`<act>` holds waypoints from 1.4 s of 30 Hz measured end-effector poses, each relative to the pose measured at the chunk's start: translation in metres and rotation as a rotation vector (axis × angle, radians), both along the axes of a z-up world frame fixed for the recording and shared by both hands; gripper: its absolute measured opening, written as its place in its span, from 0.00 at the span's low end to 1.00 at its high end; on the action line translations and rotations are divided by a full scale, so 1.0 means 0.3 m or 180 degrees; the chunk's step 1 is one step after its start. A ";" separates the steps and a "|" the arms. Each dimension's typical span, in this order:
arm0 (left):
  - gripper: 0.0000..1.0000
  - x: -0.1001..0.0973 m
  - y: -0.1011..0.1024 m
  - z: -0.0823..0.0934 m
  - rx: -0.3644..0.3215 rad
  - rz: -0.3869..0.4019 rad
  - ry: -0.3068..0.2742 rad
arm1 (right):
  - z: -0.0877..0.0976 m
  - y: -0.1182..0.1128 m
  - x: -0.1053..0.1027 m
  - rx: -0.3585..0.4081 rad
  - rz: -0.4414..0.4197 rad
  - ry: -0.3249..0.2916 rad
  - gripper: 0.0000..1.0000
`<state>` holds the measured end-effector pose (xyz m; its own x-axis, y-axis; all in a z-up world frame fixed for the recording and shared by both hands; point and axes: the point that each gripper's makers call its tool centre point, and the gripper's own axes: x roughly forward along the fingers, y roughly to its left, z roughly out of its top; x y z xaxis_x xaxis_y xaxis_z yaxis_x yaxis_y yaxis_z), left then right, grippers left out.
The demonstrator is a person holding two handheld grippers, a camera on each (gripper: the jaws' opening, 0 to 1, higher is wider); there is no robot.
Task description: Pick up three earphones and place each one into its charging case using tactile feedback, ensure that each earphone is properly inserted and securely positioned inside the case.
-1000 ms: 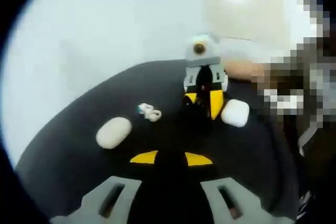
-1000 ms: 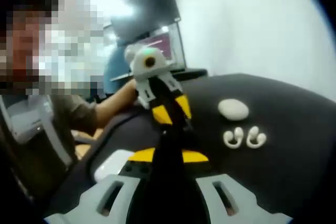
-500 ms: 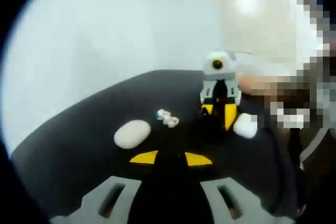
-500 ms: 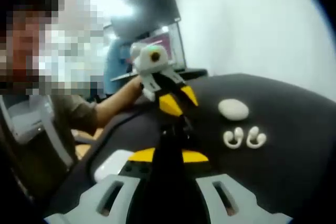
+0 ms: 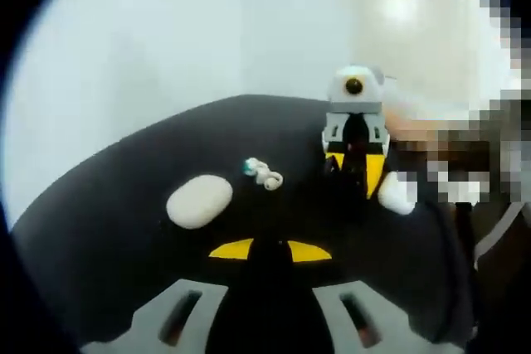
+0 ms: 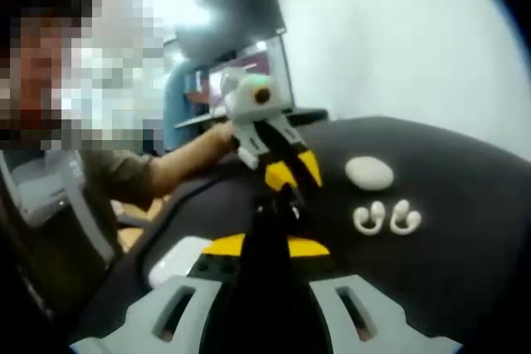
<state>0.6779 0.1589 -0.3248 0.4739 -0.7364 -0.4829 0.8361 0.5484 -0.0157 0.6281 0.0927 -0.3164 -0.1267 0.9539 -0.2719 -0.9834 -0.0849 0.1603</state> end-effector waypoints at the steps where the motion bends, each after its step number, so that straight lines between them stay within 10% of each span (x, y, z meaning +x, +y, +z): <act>1: 0.12 0.000 -0.005 -0.002 -0.0003 -0.0001 0.0016 | 0.000 0.000 0.000 0.0000 0.0002 -0.0003 0.18; 7: 0.11 -0.015 -0.026 0.023 -0.0151 -0.0043 0.0038 | -0.001 0.001 -0.003 -0.0001 0.0001 -0.0007 0.18; 13: 0.11 -0.051 -0.115 0.190 -0.0880 -0.0213 -0.0365 | -0.001 -0.001 -0.002 -0.0002 0.0003 -0.0007 0.18; 17: 0.11 -0.075 -0.151 0.173 -0.0697 -0.0243 -0.0462 | -0.001 -0.002 -0.003 -0.0003 0.0003 -0.0009 0.18; 24: 0.10 0.017 0.020 0.066 -0.0265 0.0548 -0.0095 | -0.003 -0.003 -0.007 -0.0012 0.0007 -0.0014 0.18; 27: 0.10 0.013 0.050 -0.003 -0.0316 0.0796 0.0480 | -0.003 -0.003 -0.007 -0.0012 0.0009 -0.0011 0.18; 30: 0.11 0.007 0.056 0.008 -0.0421 0.0880 0.0578 | -0.003 -0.003 -0.009 -0.0013 0.0007 -0.0018 0.18; 37: 0.18 0.044 0.158 0.163 -0.1169 0.0958 0.0192 | -0.002 0.000 -0.008 -0.0009 0.0013 -0.0009 0.18; 42: 0.17 0.024 0.130 0.176 -0.1172 0.0604 0.0061 | -0.003 -0.001 -0.007 -0.0006 0.0016 0.0004 0.18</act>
